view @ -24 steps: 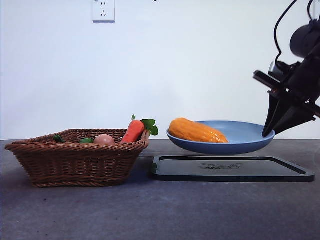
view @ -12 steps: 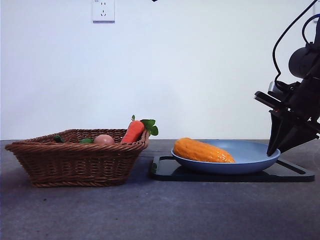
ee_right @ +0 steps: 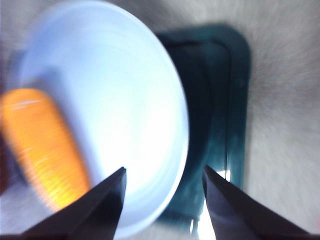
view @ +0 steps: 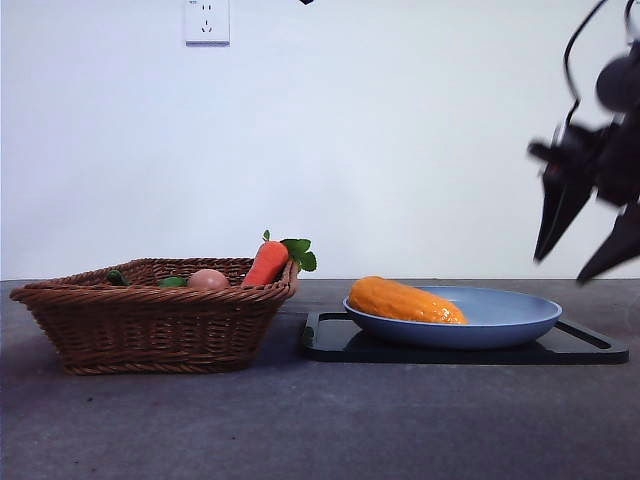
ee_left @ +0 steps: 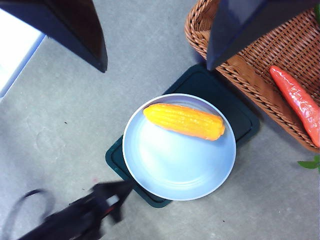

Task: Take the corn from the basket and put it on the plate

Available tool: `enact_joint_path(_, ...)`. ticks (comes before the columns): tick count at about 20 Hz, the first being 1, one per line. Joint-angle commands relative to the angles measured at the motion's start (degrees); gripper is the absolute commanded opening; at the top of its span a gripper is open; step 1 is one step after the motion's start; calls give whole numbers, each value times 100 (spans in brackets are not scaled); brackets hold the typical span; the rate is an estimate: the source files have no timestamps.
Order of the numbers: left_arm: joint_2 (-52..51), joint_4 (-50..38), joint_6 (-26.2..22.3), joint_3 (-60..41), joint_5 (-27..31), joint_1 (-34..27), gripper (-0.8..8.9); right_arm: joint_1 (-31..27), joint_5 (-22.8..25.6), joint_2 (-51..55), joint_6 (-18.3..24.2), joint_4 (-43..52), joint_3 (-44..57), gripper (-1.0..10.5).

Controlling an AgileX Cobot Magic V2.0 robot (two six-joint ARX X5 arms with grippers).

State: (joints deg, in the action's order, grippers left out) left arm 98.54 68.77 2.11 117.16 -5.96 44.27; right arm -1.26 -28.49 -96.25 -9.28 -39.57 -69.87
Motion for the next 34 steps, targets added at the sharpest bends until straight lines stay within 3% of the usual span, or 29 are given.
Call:
enact_joint_path(1, 101, -31, 7, 162, 4, 37, 325, -2, -7, 566, 306, -431, -118, 251)
enact_joint_path(8, 101, 70, 7, 162, 2, 37, 280, 675, -37, 2833, 852, -2116, -118, 231)
enact_joint_path(11, 101, 74, 7, 162, 0, 37, 154, 1073, -35, 3410, 942, -2385, -118, 113)
enact_joint_path(13, 101, 87, 4, 162, 0, 37, 8, 1272, -37, 3635, 1134, -2452, -118, 1)
enact_joint_path(22, 101, -28, 7, 162, 2, 37, 8, 1416, -39, 3718, 1123, -2417, -118, 2)
enact_joint_path(34, 101, -1307, 7, 162, 0, 37, 8, 1414, -15, 3718, 1123, -2074, -118, 2)
